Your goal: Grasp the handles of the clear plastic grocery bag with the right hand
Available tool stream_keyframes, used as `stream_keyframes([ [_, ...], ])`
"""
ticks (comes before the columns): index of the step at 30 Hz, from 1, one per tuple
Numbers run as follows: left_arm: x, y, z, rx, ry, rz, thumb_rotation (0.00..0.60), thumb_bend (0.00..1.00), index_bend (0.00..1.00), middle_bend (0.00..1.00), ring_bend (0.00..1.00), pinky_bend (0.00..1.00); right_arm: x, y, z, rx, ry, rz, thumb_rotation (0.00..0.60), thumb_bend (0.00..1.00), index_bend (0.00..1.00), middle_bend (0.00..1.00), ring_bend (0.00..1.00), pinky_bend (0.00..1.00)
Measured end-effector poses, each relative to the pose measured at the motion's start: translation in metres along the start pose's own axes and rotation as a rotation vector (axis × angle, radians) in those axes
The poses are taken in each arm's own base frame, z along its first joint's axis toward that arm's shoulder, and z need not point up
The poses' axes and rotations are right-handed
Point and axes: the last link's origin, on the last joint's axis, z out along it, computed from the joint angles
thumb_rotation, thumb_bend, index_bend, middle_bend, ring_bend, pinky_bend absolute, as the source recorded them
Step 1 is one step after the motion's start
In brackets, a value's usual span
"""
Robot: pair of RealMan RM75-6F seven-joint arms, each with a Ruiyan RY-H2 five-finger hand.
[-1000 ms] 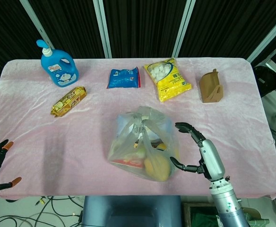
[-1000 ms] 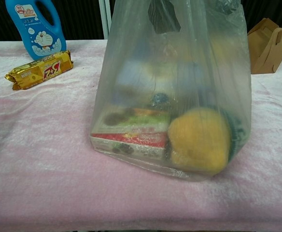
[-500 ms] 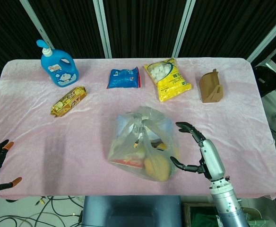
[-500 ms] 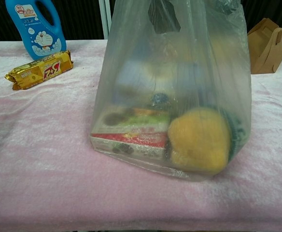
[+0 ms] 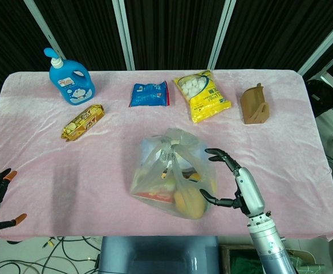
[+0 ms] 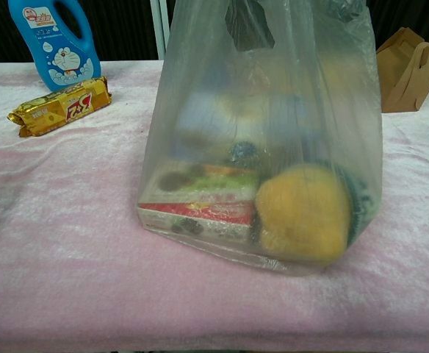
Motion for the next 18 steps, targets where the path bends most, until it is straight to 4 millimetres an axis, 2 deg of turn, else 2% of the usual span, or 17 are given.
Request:
stream_keyframes([
  [18,0.001,-0.001,0.001,0.001,0.002,-0.002,0.6,0.0,0.0,0.0,0.0,0.0,-0.036,-0.011,0.024,-0.007,-0.069,0.107,0.6,0.18,0.23,0.27,0.31,0.28],
])
